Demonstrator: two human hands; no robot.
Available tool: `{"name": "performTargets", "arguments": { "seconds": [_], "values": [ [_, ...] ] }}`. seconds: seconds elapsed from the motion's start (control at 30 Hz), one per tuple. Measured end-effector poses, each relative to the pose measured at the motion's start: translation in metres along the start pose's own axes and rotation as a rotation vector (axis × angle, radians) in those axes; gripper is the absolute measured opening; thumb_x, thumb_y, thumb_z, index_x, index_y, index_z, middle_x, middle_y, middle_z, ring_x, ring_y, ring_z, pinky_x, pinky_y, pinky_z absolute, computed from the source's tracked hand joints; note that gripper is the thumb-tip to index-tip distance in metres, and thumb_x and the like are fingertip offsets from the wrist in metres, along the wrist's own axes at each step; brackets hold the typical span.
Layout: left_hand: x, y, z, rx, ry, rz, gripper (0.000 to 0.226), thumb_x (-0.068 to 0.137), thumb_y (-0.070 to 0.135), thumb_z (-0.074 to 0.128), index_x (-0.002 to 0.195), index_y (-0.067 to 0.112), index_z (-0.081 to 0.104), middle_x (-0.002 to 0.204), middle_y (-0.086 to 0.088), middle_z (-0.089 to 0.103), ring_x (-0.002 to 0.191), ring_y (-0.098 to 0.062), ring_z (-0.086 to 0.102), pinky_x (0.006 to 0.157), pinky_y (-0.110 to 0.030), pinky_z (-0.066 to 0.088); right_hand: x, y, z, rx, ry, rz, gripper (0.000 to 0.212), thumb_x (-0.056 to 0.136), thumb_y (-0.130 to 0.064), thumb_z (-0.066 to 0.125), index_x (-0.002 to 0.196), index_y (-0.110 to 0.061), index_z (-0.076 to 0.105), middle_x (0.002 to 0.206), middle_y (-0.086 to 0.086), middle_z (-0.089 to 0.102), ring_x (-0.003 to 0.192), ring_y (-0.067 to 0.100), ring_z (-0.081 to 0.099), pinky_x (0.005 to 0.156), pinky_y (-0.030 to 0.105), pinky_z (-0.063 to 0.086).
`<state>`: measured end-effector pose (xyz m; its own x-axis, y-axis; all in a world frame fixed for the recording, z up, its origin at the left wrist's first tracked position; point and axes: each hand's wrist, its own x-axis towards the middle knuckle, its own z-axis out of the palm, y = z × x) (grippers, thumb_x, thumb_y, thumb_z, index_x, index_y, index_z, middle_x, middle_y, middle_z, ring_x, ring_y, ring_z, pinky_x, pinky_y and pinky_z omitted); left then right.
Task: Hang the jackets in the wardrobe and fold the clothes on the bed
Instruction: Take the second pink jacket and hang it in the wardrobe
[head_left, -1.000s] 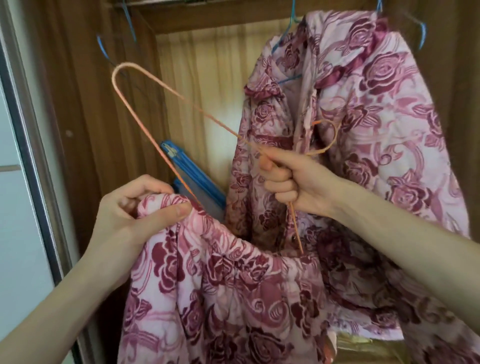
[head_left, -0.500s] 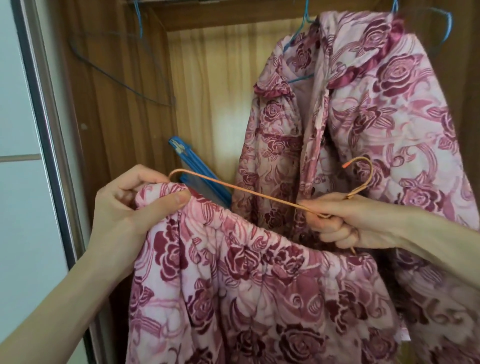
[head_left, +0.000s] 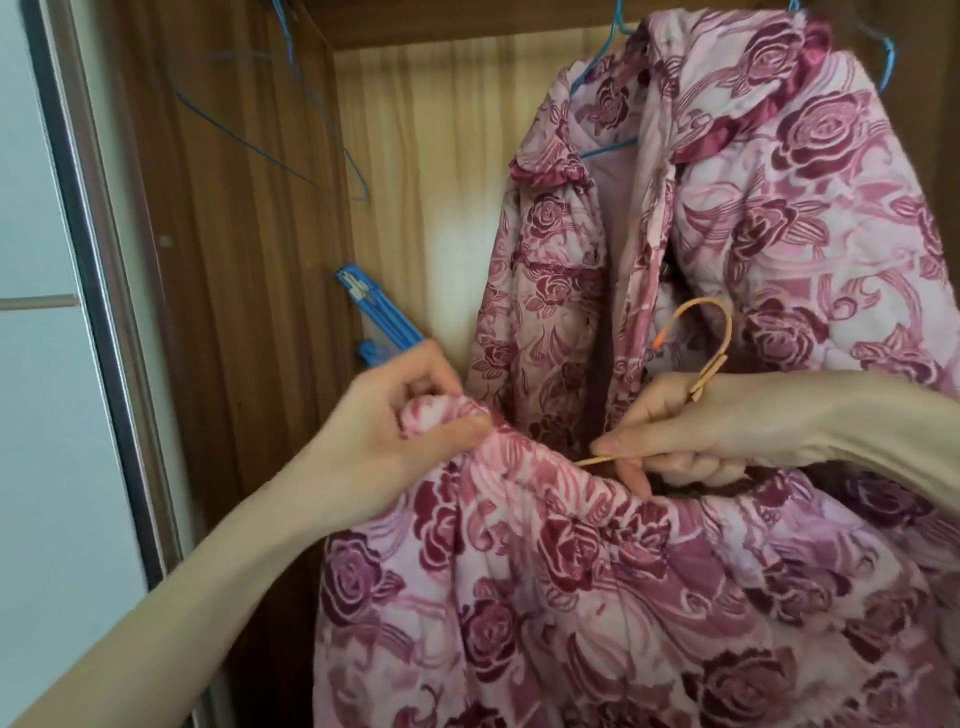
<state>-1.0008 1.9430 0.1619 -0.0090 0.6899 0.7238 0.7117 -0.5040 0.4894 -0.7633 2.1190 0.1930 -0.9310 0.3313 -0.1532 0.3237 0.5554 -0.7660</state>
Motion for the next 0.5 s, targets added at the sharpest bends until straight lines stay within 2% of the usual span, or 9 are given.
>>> {"name": "performTargets", "arguments": {
  "seconds": [0.07,0.1,0.13,0.2,0.27,0.33,0.4,0.5],
  "values": [
    [0.007,0.003,0.006,0.027,-0.243,-0.063,0.023,0.095,0.022,0.074,0.091,0.009,0.056,0.080,-0.015,0.058,0.072,-0.016,0.050,0.065,-0.040,0.041,0.002,-0.005,0.002,-0.057,0.006,-0.014,0.040,0.106,-0.032,0.056,0.075,-0.012,0.070,0.061,0.011,0.051,0.042,0.012,0.046,0.042,0.023,0.039],
    [0.008,0.006,0.009,0.032,-0.341,-0.077,0.023,0.097,0.022,0.072,0.092,0.008,0.055,0.080,-0.011,0.058,0.072,-0.013,0.049,0.066,-0.037,0.041,0.003,-0.008,0.003,-0.095,0.003,-0.020,0.037,0.106,-0.030,0.057,0.076,-0.013,0.072,0.064,0.011,0.055,0.046,0.013,0.050,0.045,0.023,0.042],
    [0.010,0.008,0.015,0.049,-0.410,-0.075,0.023,0.098,0.023,0.071,0.092,0.009,0.054,0.078,-0.006,0.057,0.072,-0.010,0.048,0.066,-0.034,0.041,0.003,-0.009,0.004,-0.113,-0.006,-0.025,0.035,0.105,-0.028,0.057,0.077,-0.014,0.074,0.067,0.011,0.058,0.049,0.014,0.052,0.047,0.023,0.044],
    [0.011,0.014,0.026,0.076,-0.455,-0.058,0.029,0.098,0.029,0.071,0.087,0.009,0.053,0.073,-0.001,0.054,0.070,-0.008,0.046,0.062,-0.036,0.040,0.001,-0.011,0.003,-0.131,-0.012,-0.004,0.031,0.104,-0.026,0.059,0.079,-0.015,0.075,0.067,0.009,0.060,0.051,0.016,0.053,0.048,0.024,0.046],
    [0.011,0.018,0.031,0.048,-0.378,-0.055,0.039,0.096,0.035,0.071,0.075,0.007,0.052,0.064,0.004,0.048,0.061,-0.005,0.042,0.057,-0.028,0.033,-0.003,-0.010,-0.001,-0.162,-0.003,0.047,0.031,0.102,-0.032,0.061,0.079,-0.017,0.075,0.066,0.008,0.060,0.050,0.015,0.052,0.046,0.023,0.045],
    [0.012,0.018,0.026,0.040,-0.241,-0.027,0.045,0.095,0.033,0.069,0.064,0.008,0.048,0.058,0.009,0.041,0.056,-0.002,0.036,0.057,-0.019,0.030,-0.009,-0.005,-0.007,-0.144,-0.006,0.084,0.035,0.099,-0.037,0.062,0.077,-0.014,0.074,0.059,0.006,0.047,0.043,0.011,0.039,0.039,0.021,0.033],
    [0.012,0.016,0.015,0.061,-0.136,0.021,0.048,0.098,0.029,0.069,0.059,0.016,0.046,0.054,0.013,0.038,0.054,-0.002,0.034,0.056,-0.020,0.029,-0.016,0.000,-0.010,-0.139,-0.033,0.130,0.039,0.096,-0.041,0.063,0.075,-0.010,0.073,0.054,0.001,0.029,0.043,0.009,0.020,0.038,0.020,0.015],
    [0.014,0.013,0.006,0.138,-0.068,0.076,0.044,0.097,0.026,0.065,0.058,0.018,0.046,0.052,0.014,0.037,0.053,-0.001,0.031,0.055,-0.023,0.027,-0.019,0.007,-0.004,-0.209,-0.143,0.194,0.041,0.095,-0.044,0.064,0.071,-0.012,0.072,0.051,-0.003,0.024,0.044,0.009,0.017,0.040,0.021,0.013]
  ]
}}
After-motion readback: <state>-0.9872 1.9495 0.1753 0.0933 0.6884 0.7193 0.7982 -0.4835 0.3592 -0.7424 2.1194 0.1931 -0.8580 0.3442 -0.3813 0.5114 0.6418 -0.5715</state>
